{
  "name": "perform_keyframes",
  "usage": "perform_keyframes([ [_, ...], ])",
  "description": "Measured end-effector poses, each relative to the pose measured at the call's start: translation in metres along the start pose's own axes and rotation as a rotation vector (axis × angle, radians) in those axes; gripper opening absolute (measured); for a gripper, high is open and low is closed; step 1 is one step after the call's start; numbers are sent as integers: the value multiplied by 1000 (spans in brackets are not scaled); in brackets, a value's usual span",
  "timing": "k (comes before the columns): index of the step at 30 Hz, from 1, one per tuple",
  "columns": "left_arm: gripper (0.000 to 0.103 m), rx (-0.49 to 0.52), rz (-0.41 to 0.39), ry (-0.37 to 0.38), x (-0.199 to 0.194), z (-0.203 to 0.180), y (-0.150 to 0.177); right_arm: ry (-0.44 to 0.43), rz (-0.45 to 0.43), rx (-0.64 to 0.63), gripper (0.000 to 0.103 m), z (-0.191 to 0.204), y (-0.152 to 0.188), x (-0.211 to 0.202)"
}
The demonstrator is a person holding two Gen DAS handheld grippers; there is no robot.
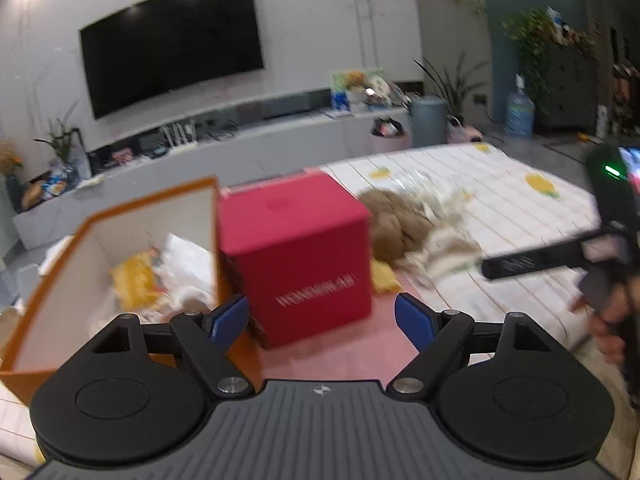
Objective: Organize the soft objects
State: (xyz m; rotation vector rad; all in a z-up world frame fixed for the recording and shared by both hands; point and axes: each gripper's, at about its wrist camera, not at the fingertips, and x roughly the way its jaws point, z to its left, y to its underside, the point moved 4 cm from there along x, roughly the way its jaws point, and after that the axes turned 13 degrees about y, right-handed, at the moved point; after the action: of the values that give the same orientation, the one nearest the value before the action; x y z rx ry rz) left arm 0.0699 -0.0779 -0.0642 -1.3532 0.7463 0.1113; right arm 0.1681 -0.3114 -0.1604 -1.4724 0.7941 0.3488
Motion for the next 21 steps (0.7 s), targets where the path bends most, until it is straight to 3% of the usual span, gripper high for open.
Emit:
perform_keyframes([
  [6, 97, 17, 32, 49, 12, -9, 17, -11, -95, -103, 100, 36, -10, 31],
  [12, 97, -21, 63, 86, 18, -3, 20, -73, -69, -88, 98, 41, -26, 68],
  [14, 97, -34, 74, 96, 21, -2, 21, -106, -50, -83, 89, 39, -28, 77],
  [18, 97, -52, 98, 137, 24, -3, 22, -145, -100, -142, 53, 40, -24, 75],
  [20, 97, -60, 102, 153, 24, -5, 22, -153, -97, -158, 48, 41, -23, 72],
  [21, 97, -56, 100, 154, 23, -6, 22, -152, -92, -150, 32, 39, -23, 71],
])
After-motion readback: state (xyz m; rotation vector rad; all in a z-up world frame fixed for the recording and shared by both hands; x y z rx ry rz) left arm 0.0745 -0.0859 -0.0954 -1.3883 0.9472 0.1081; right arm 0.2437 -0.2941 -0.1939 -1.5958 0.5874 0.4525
